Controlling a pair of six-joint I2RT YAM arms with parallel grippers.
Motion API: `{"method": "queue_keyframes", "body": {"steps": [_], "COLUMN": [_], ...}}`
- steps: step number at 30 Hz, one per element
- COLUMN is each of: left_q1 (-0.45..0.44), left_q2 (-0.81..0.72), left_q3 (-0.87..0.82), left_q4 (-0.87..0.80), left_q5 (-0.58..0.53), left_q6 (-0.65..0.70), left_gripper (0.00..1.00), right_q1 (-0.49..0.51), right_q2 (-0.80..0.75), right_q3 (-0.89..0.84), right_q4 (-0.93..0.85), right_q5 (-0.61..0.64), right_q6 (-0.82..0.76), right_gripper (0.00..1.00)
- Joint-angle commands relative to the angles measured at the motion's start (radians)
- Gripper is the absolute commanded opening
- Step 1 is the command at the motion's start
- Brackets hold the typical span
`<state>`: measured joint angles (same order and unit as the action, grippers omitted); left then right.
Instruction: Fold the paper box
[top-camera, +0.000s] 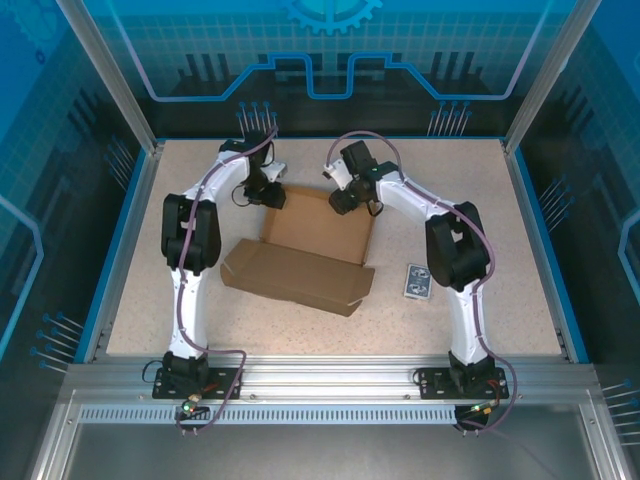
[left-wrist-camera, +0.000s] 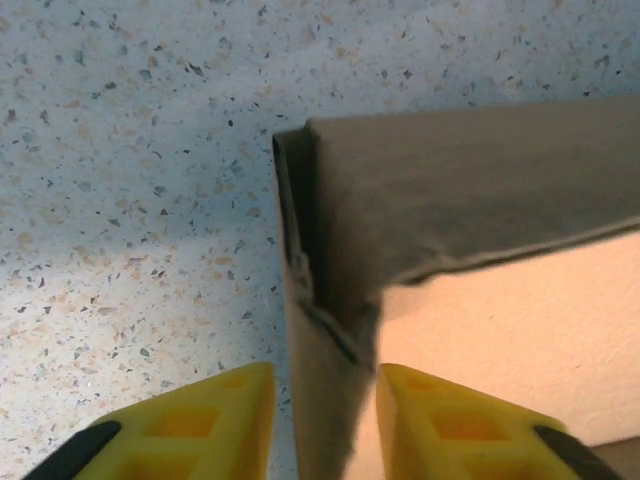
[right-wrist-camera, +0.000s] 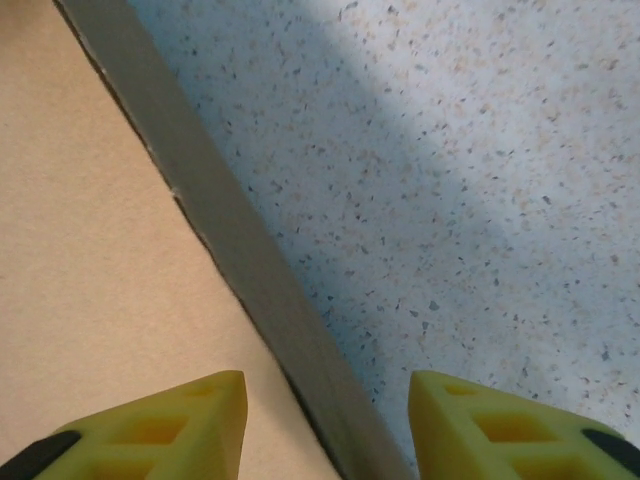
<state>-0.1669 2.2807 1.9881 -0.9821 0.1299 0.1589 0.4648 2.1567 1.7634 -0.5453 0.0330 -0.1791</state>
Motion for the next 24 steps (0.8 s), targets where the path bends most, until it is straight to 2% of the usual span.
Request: {"method": "queue_keyframes", "body": {"steps": [1,8,13,19,24], "left_q1": [-0.006,-0.005,0.0,0.029,0.072], "left_q2": [-0.004,-0.054,-0.111,-0.262,-0.439], "left_q3": [0.06,0.087,0.081,-0.055,-0.256], "left_q4": [0.016,0.068,0.112,0.272,0.466], "left_q5": [0.035,0.073,0.061,0.066,0.057], "left_q6": [-0.011,-0.038,-0.06,-0.121,-0.202], "left_gripper": [0.41,0.57,0.61,0.62,0.62], "right_q1": [-0.023,-0.053,-0.094,-0.16,-0.202], "right_q2": [0.025,0.034,0.027,-0.014,-0.102], "right_q3": [0.015,-0.006,-0.029,-0.088,-0.235], "right_q4": [-0.021,-0.02,-0.028,-0.04,-0.018], "right_q5": [-0.022,-0.021,-0.021,-0.022,-0.003], "right_q6": [0.022,0.066,0.133,0.264,0.348], "right_gripper": [0.4,0.29,0.23,0.18,0.19]}}
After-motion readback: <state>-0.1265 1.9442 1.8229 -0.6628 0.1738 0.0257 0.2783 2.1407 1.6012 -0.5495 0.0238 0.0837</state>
